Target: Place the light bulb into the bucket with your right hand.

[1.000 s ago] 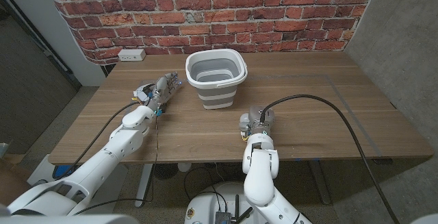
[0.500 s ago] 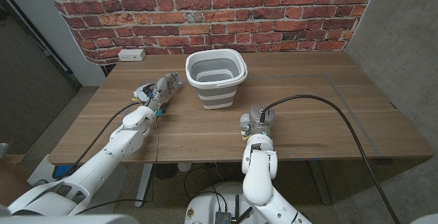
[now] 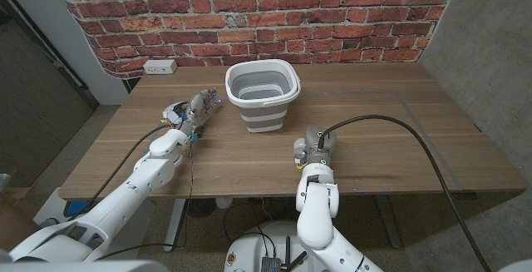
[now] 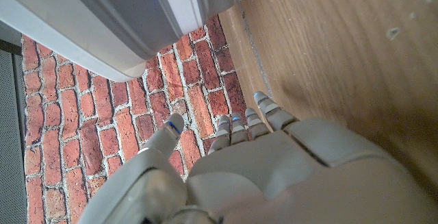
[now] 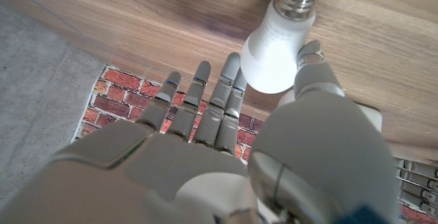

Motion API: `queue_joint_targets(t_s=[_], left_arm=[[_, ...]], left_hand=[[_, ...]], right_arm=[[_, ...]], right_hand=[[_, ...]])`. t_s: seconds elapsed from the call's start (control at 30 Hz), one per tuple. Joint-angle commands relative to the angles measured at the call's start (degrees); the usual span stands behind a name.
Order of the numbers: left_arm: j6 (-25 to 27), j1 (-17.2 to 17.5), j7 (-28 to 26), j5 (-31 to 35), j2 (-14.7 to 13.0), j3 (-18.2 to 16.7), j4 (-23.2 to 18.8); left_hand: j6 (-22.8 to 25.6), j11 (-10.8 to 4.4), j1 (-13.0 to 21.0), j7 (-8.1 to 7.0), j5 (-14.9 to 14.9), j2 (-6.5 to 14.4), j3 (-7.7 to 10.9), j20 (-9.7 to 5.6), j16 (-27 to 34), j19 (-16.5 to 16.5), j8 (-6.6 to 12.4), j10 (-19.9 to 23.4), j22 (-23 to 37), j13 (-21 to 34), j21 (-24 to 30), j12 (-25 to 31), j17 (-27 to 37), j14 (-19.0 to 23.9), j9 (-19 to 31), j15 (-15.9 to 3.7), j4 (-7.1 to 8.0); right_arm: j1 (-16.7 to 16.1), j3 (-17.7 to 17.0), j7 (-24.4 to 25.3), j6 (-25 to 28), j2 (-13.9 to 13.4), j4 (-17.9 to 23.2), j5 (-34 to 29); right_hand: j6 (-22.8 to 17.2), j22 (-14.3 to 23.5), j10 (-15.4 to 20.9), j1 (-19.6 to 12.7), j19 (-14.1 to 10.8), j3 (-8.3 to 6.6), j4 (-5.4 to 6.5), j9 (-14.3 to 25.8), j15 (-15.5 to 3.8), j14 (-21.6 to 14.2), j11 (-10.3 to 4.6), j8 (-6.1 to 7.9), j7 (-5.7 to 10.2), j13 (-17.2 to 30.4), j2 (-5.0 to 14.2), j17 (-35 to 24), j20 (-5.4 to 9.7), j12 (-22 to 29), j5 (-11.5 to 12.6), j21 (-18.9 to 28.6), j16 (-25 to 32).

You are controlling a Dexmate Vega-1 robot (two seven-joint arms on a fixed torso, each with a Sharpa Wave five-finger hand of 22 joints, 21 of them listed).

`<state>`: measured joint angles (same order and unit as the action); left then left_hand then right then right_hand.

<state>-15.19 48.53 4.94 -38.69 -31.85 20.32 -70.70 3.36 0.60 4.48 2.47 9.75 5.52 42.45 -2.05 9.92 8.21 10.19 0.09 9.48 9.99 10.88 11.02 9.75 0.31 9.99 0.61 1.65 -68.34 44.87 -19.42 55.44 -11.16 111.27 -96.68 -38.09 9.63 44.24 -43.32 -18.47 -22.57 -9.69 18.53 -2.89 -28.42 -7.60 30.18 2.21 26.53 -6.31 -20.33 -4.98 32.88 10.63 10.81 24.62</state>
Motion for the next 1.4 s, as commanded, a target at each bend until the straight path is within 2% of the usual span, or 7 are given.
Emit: queue_joint_targets(t_s=[0.03,0.6,0.77,0.83,1.4], left_arm=[[-0.48,-0.15,0.19,0.15,0.31,0.06,0.17],[-0.90,-0.56,0.14,0.30,0.76,0.17,0.69],[-0.79,-0.27,-0.53,0.37,0.80,0.10,0.31],[-1.02,-0.23,-0.38,0.33,0.85,0.07,0.38],[-1.81,-0.22,-0.59,0.38,1.34,0.00,0.86]], left_hand=[[0.29,0.02,0.20,-0.03,0.10,4.86,0.12,-1.01,0.39,-0.15,0.25,0.17,0.32,0.25,0.13,0.04,0.07,0.22,0.10,0.14,-0.33],[0.35,0.01,0.26,-0.05,0.10,4.89,0.11,-0.97,0.39,-0.12,0.27,0.16,0.32,0.25,0.14,0.03,0.05,0.25,0.10,0.14,-0.39],[0.38,0.01,0.26,-0.06,0.10,4.89,0.10,-0.96,0.38,-0.14,0.28,0.16,0.32,0.25,0.13,0.03,0.06,0.23,0.11,0.14,-0.40],[0.41,0.04,0.27,-0.03,0.10,4.86,0.09,-0.96,0.38,-0.14,0.29,0.17,0.32,0.25,0.13,0.03,0.05,0.23,0.11,0.16,-0.42],[0.45,-0.01,0.37,-0.01,0.10,4.87,0.03,-0.98,0.37,-0.15,0.28,0.22,0.32,0.25,0.13,0.05,0.03,0.20,0.11,0.15,-0.56]], right_arm=[[-0.60,-0.65,-0.97,-0.46,-0.83,3.15,-1.24],[-3.76,-4.66,-4.00,-4.24,-0.76,11.28,-3.70],[-4.59,-6.29,-5.61,-5.35,0.24,13.22,-4.42],[-4.88,-6.79,-6.20,-6.20,0.14,14.00,-5.07],[-7.05,-11.43,-10.94,-12.92,1.47,22.92,-6.96]], right_hand=[[-2.04,-0.01,4.06,-2.00,-0.29,-0.11,0.34,1.05,-7.11,-0.61,-3.68,2.30,-0.17,0.29,1.58,-0.23,0.24,0.53,0.56,0.10,0.38],[-2.44,-0.01,4.43,-2.17,-0.51,0.16,0.56,0.76,-6.98,-0.74,-3.72,2.65,0.11,0.48,1.95,-0.77,0.28,0.57,0.74,0.06,0.75],[-2.86,-0.01,4.77,-2.32,-0.55,0.24,0.54,0.63,-6.85,-0.90,-3.89,2.87,0.30,0.55,2.01,-0.96,0.30,0.66,0.78,0.04,0.92],[-2.90,-0.01,5.12,-2.39,-0.56,0.28,0.53,0.59,-6.85,-0.92,-3.55,2.92,0.22,0.41,2.04,-1.04,0.30,0.70,0.80,0.03,0.98],[-3.11,-0.02,5.39,-2.97,-0.55,0.44,0.45,0.39,-6.60,-0.67,-3.73,3.22,0.15,0.51,2.29,-1.44,0.47,0.68,0.95,-0.03,1.11]])
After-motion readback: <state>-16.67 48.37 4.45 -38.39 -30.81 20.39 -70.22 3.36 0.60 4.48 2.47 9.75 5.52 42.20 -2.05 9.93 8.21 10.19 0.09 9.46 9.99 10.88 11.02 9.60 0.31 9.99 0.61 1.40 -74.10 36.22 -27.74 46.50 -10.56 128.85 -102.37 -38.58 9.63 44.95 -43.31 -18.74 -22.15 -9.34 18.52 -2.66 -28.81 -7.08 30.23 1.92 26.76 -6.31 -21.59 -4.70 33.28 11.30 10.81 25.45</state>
